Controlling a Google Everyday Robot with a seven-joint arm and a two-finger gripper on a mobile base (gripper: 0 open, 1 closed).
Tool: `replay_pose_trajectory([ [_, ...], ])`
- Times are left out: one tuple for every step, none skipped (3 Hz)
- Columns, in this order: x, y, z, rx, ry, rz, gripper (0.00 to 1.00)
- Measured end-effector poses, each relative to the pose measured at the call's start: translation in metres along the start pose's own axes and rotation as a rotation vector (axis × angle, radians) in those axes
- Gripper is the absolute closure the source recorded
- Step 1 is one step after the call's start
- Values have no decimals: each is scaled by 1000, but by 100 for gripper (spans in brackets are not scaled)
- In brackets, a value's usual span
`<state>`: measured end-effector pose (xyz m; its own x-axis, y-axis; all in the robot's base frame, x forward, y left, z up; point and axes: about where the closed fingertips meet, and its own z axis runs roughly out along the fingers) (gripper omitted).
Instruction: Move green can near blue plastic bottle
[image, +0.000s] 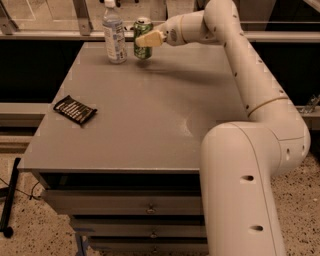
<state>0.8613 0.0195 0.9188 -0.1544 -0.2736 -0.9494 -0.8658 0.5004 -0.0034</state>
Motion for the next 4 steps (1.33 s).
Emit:
replay_pose_trajectory([
  [13, 10, 15, -22, 31, 14, 100],
  [24, 13, 23, -26, 54, 41, 83],
  [25, 15, 30, -34, 52, 51, 59],
  [22, 17, 37, -41, 45, 51, 36],
])
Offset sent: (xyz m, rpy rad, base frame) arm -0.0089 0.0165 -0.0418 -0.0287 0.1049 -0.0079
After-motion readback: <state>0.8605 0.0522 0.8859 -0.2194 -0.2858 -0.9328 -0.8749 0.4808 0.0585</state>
